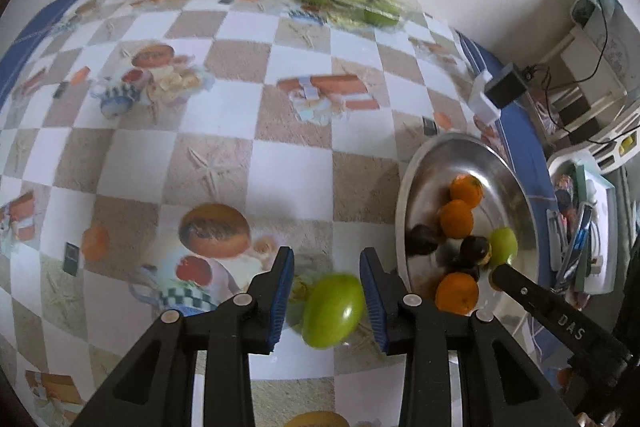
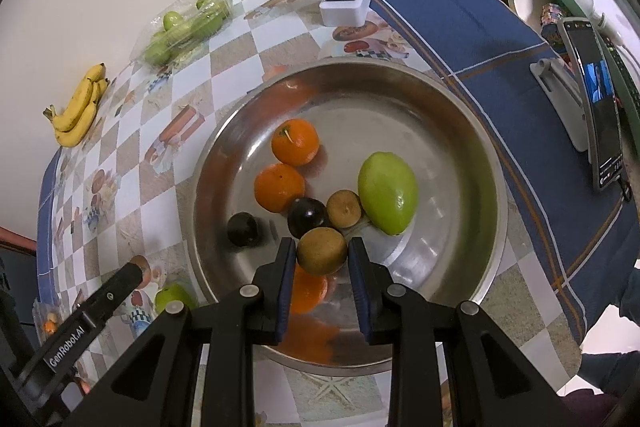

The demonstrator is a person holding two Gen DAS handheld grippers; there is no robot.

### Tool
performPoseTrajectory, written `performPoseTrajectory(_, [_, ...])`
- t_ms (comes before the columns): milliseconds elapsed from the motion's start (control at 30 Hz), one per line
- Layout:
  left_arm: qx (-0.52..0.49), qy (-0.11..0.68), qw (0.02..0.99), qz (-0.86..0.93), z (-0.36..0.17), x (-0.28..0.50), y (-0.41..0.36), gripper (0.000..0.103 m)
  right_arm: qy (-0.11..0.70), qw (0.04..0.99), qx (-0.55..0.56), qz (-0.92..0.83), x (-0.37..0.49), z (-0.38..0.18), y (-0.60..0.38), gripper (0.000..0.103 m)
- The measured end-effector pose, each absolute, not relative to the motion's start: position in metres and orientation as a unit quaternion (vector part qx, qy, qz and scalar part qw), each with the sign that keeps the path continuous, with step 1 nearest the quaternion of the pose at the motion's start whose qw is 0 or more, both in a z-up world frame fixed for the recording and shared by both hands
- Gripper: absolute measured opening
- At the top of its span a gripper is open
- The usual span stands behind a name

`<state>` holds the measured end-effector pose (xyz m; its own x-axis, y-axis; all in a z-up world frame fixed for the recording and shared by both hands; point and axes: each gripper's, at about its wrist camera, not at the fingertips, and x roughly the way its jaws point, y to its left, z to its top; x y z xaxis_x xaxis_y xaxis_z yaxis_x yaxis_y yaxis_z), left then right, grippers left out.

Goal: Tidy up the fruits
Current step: 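Lower the green fruit into the bowl and open the left tool while the right tool holds the kiwi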

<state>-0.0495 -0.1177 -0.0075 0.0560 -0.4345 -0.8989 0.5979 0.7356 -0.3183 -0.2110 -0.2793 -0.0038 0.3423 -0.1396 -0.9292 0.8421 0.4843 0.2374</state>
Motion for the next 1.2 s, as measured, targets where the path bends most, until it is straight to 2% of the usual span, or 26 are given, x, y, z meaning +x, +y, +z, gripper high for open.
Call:
performPoseTrajectory(67, [0.074, 0.596, 0.713, -0.362, -0.011, -0.053, -0.122, 0.047, 0.468, 0.722, 0.380, -0.338, -0.211, -0.006, -0.280, 0.028])
performPoseTrajectory(500, [0.109, 0.620, 0.682, -0.371, -0.029, -0.071, -0.133, 0.047, 0.474, 0.721, 0.379, -0.335, -0.209, -0.008, -0.280, 0.028])
performPoseTrajectory(633, [0.111, 0.628, 0.671, -0.378, -0.032, -0.074, -0.135, 0.044, 0.474, 0.721, 0.380, -0.335, -0.209, -0.007, -0.280, 0.028])
performPoseTrajectory(700, [0.101, 0.635, 0.663, -0.384, -0.033, -0.075, -0.134, 0.038, 0.473, 0.721, 0.380, -0.335, -0.208, -0.008, -0.280, 0.028])
performPoseTrajectory(933, [0.100, 0.633, 0.667, -0.380, -0.032, -0.074, -0.133, 0.038, 0.472, 0.721, 0.382, -0.333, -0.208, -0.008, -0.280, 0.028])
performPoseTrajectory(1200, [0.039, 0.603, 0.689, -0.399, -0.006, -0.062, -0.125, 0.038, 0.472, 0.720, 0.385, -0.334, -0.209, -0.008, -0.280, 0.028])
